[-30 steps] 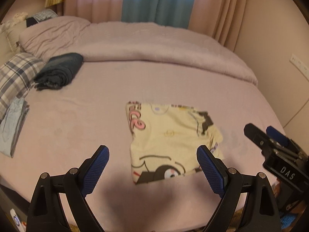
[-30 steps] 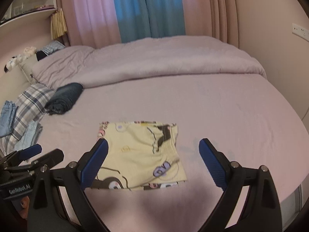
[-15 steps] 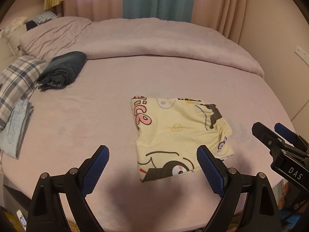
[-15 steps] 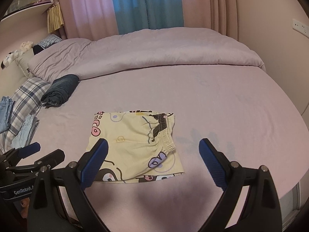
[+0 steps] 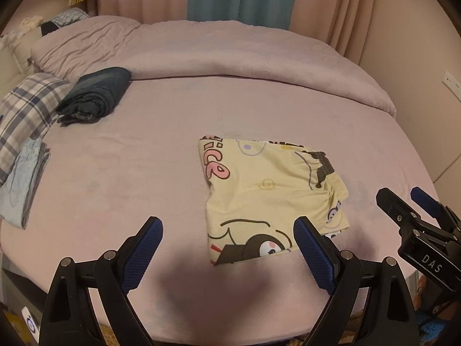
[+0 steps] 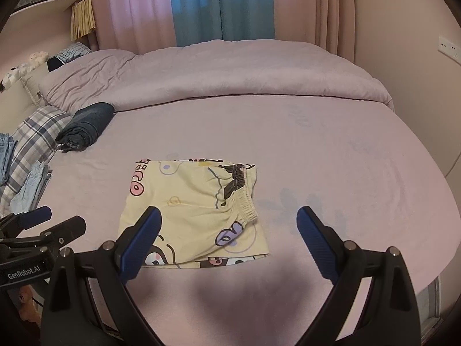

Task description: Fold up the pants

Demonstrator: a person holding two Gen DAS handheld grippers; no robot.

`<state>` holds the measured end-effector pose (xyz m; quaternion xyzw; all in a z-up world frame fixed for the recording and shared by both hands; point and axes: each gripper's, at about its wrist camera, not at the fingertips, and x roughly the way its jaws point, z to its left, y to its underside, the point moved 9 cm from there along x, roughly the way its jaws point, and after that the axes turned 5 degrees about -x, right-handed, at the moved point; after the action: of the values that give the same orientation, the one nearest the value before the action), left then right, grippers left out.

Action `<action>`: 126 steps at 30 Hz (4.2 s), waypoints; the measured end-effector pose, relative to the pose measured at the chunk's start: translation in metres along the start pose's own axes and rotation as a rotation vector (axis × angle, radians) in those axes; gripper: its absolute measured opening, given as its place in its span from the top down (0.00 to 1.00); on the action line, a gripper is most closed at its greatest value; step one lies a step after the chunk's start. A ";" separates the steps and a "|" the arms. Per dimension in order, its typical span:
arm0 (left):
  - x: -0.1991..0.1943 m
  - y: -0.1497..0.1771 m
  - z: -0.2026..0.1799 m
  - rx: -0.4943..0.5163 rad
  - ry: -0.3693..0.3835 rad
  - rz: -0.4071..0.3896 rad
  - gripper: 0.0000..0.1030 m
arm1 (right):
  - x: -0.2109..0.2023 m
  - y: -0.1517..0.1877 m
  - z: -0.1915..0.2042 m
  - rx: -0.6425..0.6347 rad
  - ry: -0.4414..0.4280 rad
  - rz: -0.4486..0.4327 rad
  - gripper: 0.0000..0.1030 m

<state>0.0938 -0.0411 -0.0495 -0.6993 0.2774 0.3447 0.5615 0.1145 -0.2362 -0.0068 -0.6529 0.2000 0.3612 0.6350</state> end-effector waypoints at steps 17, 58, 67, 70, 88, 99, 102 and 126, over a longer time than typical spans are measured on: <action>0.000 0.002 -0.006 0.016 0.016 0.004 0.11 | 0.000 0.004 0.000 0.008 0.040 0.005 0.07; -0.008 0.002 -0.014 0.033 0.038 -0.007 0.11 | 0.000 0.008 0.009 -0.003 0.035 0.005 0.07; -0.007 0.003 -0.013 0.033 0.039 -0.001 0.11 | 0.000 0.010 0.008 0.001 0.045 0.010 0.07; -0.007 0.003 -0.013 0.036 0.035 -0.003 0.11 | 0.000 0.010 0.010 0.000 0.046 0.009 0.07; -0.004 0.005 -0.009 0.038 0.024 0.004 0.11 | 0.000 0.010 0.018 -0.012 0.032 0.004 0.07; -0.006 0.007 -0.012 0.055 0.039 0.004 0.11 | 0.000 0.011 0.019 -0.013 0.039 0.007 0.07; -0.007 0.006 -0.013 0.062 0.040 0.002 0.11 | 0.000 0.011 0.020 -0.012 0.040 0.007 0.07; -0.007 0.004 -0.011 0.065 0.038 -0.002 0.11 | -0.001 0.009 0.017 -0.023 0.035 0.005 0.07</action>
<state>0.0881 -0.0523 -0.0449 -0.6875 0.2981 0.3216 0.5788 0.1038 -0.2213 -0.0114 -0.6657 0.2087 0.3538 0.6230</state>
